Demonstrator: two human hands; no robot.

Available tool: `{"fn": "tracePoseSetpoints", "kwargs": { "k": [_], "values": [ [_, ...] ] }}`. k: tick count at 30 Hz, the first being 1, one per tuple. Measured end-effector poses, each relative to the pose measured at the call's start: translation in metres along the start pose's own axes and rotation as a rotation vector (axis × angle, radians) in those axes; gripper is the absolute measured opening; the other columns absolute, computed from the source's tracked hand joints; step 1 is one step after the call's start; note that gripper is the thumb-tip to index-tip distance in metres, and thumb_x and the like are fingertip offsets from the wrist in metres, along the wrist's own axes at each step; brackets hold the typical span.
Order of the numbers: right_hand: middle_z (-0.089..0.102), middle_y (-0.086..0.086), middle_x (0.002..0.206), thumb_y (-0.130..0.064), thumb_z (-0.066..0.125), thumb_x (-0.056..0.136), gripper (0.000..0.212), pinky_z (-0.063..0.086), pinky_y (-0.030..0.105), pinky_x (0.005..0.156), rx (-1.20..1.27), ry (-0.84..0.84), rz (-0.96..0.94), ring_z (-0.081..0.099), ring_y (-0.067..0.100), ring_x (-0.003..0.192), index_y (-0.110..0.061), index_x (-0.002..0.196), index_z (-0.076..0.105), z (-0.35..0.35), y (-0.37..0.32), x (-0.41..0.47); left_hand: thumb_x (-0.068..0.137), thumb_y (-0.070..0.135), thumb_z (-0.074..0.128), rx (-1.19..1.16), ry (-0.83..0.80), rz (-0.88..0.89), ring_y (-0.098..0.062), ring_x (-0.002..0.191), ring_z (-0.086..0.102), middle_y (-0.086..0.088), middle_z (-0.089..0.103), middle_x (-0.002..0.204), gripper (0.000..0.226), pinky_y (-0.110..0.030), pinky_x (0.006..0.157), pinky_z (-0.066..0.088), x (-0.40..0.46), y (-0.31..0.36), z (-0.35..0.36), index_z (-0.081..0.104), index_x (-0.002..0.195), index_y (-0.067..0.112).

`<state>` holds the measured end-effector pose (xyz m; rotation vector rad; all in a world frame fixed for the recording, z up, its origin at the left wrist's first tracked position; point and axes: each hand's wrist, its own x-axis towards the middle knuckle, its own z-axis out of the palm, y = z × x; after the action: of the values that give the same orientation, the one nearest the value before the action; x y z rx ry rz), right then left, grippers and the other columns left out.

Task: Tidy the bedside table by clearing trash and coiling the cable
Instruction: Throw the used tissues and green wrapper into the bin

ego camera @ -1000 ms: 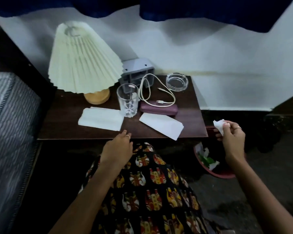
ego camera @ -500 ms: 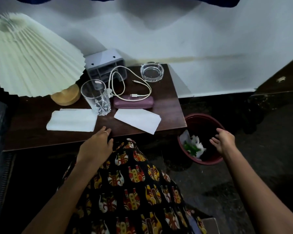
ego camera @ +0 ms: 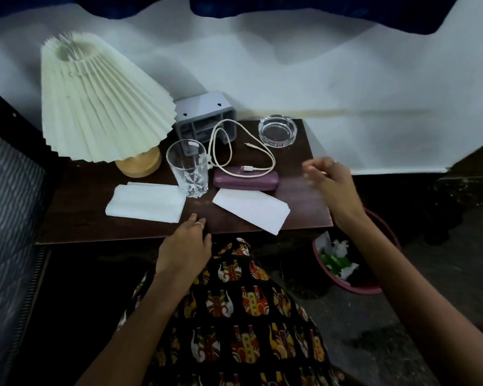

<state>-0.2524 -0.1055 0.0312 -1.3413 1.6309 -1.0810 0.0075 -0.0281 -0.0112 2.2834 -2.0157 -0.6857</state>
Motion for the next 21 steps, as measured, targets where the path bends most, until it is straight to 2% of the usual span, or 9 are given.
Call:
{"fn": "tracePoseSetpoints", "kwargs": {
  "k": [4, 5, 9, 13, 15, 17, 21],
  "values": [
    [0.064, -0.004, 0.097, -0.009, 0.057, 0.09, 0.014, 0.044, 0.01, 0.083, -0.196, -0.227, -0.269, 0.061, 0.009, 0.092, -0.009, 0.102, 0.065, 0.059, -0.046, 0.035, 0.097, 0.035, 0.041, -0.032, 0.015, 0.016, -0.017, 0.134, 0.041, 0.004, 0.029, 0.155, 0.047, -0.037, 0.098, 0.043, 0.0, -0.003, -0.001, 0.039, 0.142, 0.022],
    [0.064, -0.003, 0.098, -0.007, 0.057, 0.09, 0.015, 0.044, 0.01, 0.084, -0.184, -0.267, -0.3, 0.062, 0.009, 0.093, -0.008, 0.103, 0.065, 0.074, -0.057, 0.045, 0.097, 0.035, 0.04, -0.036, 0.016, 0.016, -0.018, 0.133, 0.043, 0.005, 0.029, 0.155, 0.047, -0.037, 0.098, 0.043, 0.0, -0.003, -0.002, 0.04, 0.142, 0.022],
    [0.066, -0.001, 0.092, -0.003, 0.056, 0.089, 0.015, 0.05, 0.024, 0.086, -0.174, -0.369, -0.428, 0.064, 0.013, 0.088, -0.005, 0.1, 0.066, 0.126, -0.094, 0.086, 0.098, 0.037, 0.038, -0.055, 0.007, -0.001, -0.017, 0.127, 0.049, 0.01, 0.026, 0.155, 0.044, -0.035, 0.095, 0.045, 0.002, -0.003, -0.005, 0.04, 0.141, 0.026],
    [0.069, 0.002, 0.086, -0.001, 0.055, 0.087, 0.02, 0.054, 0.026, 0.081, -0.406, -0.59, -0.422, 0.066, 0.013, 0.081, -0.011, 0.096, 0.069, 0.168, -0.111, 0.117, 0.098, 0.04, 0.033, -0.078, 0.009, -0.004, -0.014, 0.124, 0.051, 0.014, 0.027, 0.154, 0.043, -0.033, 0.096, 0.045, 0.006, -0.004, -0.008, 0.041, 0.139, 0.03],
    [0.069, 0.003, 0.09, -0.001, 0.055, 0.085, 0.023, 0.047, 0.018, 0.073, -0.629, -0.692, -0.445, 0.065, 0.016, 0.086, -0.013, 0.097, 0.07, 0.182, -0.11, 0.126, 0.099, 0.041, 0.032, -0.084, 0.011, 0.001, -0.013, 0.124, 0.052, 0.016, 0.028, 0.153, 0.042, -0.032, 0.096, 0.045, 0.009, -0.008, -0.01, 0.042, 0.138, 0.031],
    [0.071, 0.009, 0.098, 0.001, 0.054, 0.082, 0.025, 0.042, 0.015, 0.066, -0.775, -0.745, -0.469, 0.062, 0.02, 0.089, -0.009, 0.097, 0.071, 0.185, -0.106, 0.128, 0.099, 0.041, 0.032, -0.096, 0.012, 0.003, -0.013, 0.122, 0.053, 0.018, 0.03, 0.152, 0.041, -0.032, 0.095, 0.045, 0.008, -0.008, -0.012, 0.044, 0.137, 0.032],
    [0.072, 0.014, 0.1, 0.002, 0.053, 0.082, 0.026, 0.035, 0.017, 0.065, -0.848, -0.776, -0.467, 0.063, 0.026, 0.094, -0.005, 0.1, 0.07, 0.19, -0.095, 0.133, 0.098, 0.042, 0.032, -0.105, 0.015, 0.001, -0.014, 0.12, 0.055, 0.019, 0.031, 0.152, 0.041, -0.03, 0.092, 0.047, 0.012, -0.01, -0.012, 0.045, 0.136, 0.032]
  ]
}}
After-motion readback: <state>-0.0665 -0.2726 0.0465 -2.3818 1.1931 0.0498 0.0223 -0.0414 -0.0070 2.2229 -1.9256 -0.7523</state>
